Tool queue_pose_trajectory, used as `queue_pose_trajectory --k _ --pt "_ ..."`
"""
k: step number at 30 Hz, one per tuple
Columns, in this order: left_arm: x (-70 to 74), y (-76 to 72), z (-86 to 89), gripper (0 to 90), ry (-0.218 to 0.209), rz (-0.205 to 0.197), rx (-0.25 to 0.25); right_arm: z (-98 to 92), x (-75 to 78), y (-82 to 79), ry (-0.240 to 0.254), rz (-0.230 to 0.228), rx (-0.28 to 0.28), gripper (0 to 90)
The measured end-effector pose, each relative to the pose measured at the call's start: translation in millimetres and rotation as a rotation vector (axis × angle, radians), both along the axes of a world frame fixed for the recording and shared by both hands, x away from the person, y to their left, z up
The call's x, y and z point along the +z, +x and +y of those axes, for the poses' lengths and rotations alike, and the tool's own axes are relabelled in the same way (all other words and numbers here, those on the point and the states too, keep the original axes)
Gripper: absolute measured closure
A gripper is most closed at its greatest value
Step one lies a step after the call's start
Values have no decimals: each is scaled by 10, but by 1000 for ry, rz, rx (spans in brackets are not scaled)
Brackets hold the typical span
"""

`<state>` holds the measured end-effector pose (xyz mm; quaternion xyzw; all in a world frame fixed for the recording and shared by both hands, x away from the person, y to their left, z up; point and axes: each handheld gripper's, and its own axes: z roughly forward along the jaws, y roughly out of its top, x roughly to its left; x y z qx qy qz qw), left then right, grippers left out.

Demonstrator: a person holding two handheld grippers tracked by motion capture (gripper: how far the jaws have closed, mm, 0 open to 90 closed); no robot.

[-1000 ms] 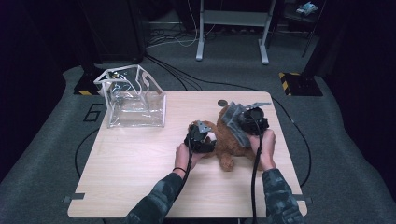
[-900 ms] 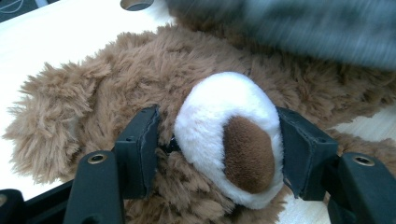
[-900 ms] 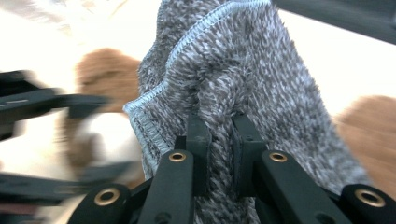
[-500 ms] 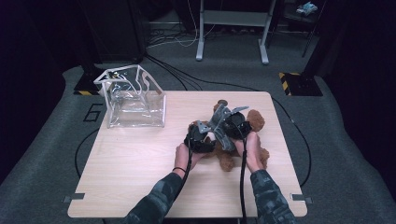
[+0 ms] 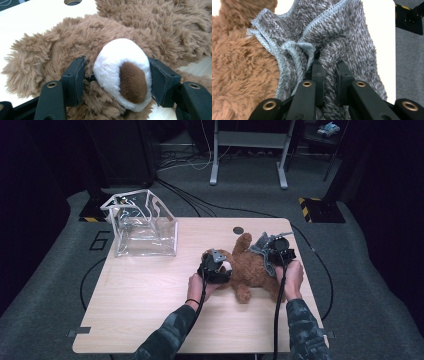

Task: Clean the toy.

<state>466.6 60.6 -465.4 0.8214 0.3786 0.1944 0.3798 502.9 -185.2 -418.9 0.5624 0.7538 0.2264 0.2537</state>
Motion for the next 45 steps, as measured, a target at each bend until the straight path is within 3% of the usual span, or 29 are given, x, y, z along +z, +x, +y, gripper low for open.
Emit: queue_pose_trajectory --k 4,6,8,11,15,19,27,30,34,37,40,45 --pt "3 5 19 363 -4 10 -6 102 140 -133 53 -62 40 804" --pt "3 2 14 363 0 8 -4 198 222 -224 112 -74 90 804" --pt "6 0 13 362 2 11 -2 362 252 -307 126 -78 145 804" --pt "0 -1 8 363 -9 8 4 615 203 -383 118 -79 230 803" --pt "2 -1 17 362 -1 9 -4 827 44 -379 89 -37 275 801" --pt "-2 -3 13 363 -7 8 -1 870 -55 -363 66 -21 267 801" --pt "1 -1 18 363 -6 8 -6 669 11 -356 63 -29 244 802" --pt "0 0 19 363 -7 7 -5 527 43 -363 61 -42 208 802" --pt "2 2 20 362 -6 9 -7 306 68 -366 23 -66 135 802" --pt "3 2 18 362 -5 9 -5 100 10 -319 -2 -56 62 801" --pt "4 5 16 362 -2 9 -5 -12 -47 -285 -8 -33 24 800" --pt "3 7 21 362 -4 11 -3 96 85 -407 26 -82 67 799"
